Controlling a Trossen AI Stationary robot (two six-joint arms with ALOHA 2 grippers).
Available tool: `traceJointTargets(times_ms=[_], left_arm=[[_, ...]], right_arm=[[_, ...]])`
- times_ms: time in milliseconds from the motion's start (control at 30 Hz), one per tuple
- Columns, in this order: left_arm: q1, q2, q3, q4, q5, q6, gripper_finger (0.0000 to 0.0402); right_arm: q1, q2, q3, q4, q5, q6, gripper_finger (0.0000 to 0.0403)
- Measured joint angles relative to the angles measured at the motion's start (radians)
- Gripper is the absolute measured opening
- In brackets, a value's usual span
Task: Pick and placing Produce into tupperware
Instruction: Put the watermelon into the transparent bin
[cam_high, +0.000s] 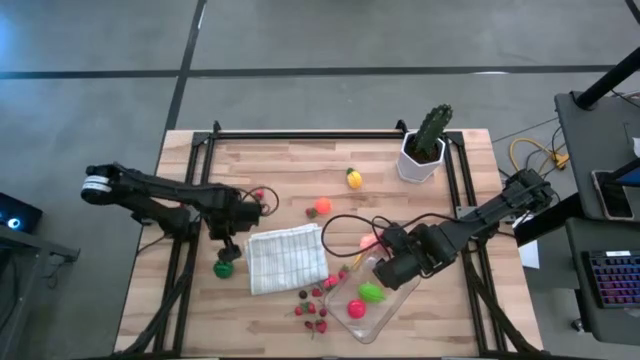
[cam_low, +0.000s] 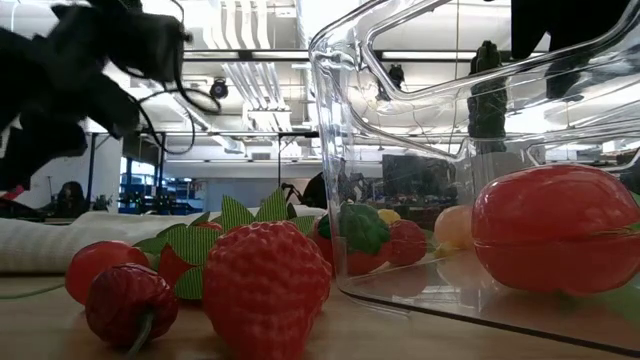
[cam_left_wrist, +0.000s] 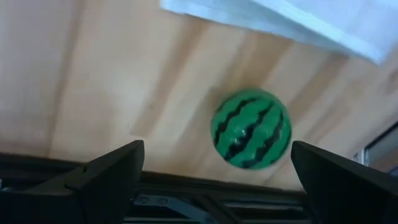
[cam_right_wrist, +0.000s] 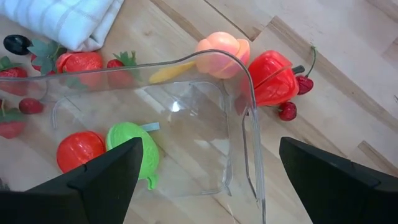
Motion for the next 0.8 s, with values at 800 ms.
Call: traceJointTargets(times_ms=[800], left_arm=[[-0.592,0.199,0.138,0.191,-0.119,-0.275,0.0391]], right_arm=[[0.006,0.000,0.000,-0.002,-0.034,-0.100,0.0370]])
